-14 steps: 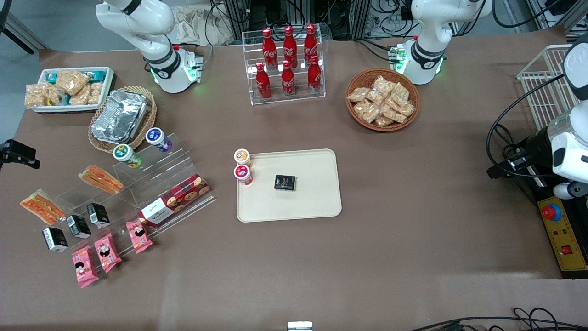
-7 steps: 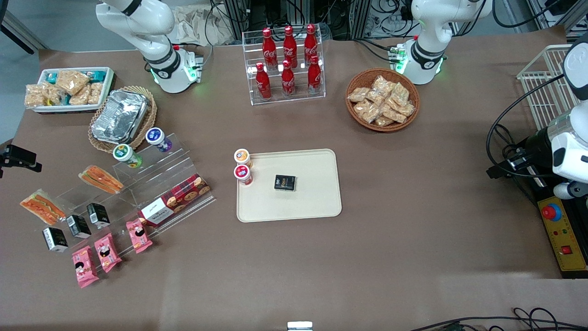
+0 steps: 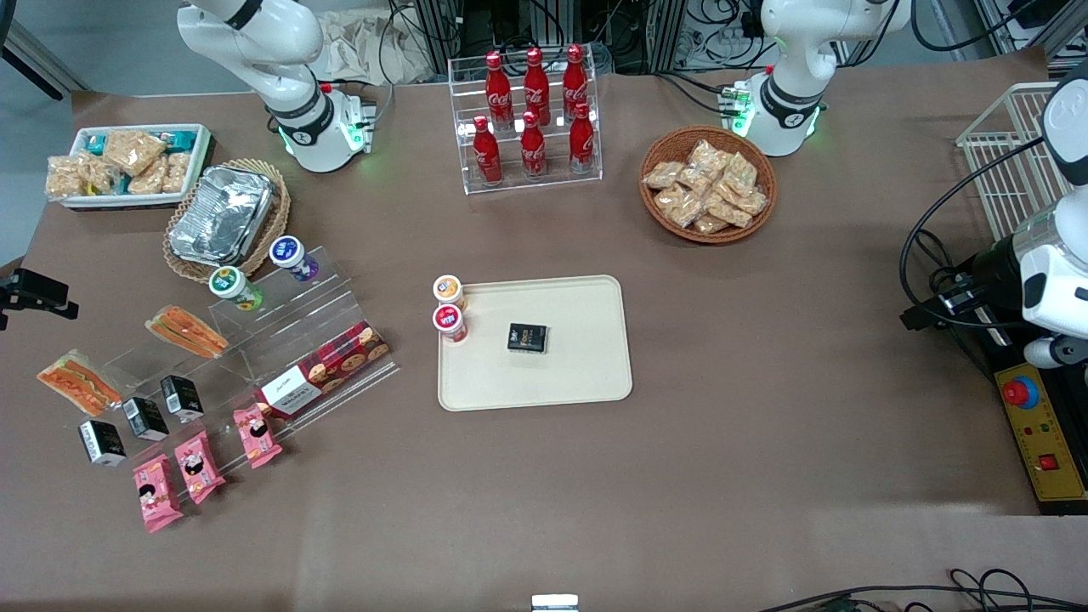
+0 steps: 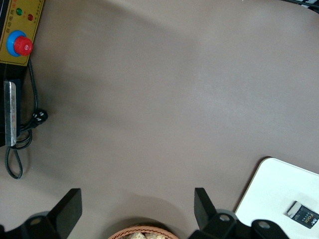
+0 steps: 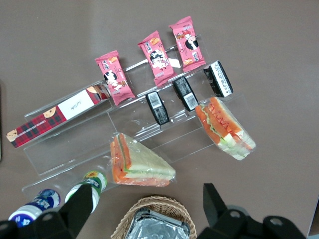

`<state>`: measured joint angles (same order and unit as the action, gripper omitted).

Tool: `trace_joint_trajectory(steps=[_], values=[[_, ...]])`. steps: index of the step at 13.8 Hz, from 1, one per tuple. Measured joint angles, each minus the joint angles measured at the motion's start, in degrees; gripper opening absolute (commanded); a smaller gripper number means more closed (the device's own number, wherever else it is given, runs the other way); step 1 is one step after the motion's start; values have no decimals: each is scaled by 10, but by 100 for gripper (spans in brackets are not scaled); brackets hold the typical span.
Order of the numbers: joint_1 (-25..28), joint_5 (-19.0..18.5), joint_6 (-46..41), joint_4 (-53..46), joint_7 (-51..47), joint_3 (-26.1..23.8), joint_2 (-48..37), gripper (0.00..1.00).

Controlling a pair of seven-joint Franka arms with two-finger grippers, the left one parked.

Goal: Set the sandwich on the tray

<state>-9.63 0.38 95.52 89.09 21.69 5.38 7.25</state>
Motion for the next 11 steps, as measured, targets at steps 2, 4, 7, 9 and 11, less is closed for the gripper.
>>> trace_joint_trajectory(steps=[2,4,7,9,11], values=[[0,-12,7,0,0,2,10,99],[-3,-21,20,0,-4,6,20,99],[-18,1,23,0,-105,18,26,99],[-26,10,24,0,-228,21,29,99],[-28,10,27,0,-347,21,32,98]])
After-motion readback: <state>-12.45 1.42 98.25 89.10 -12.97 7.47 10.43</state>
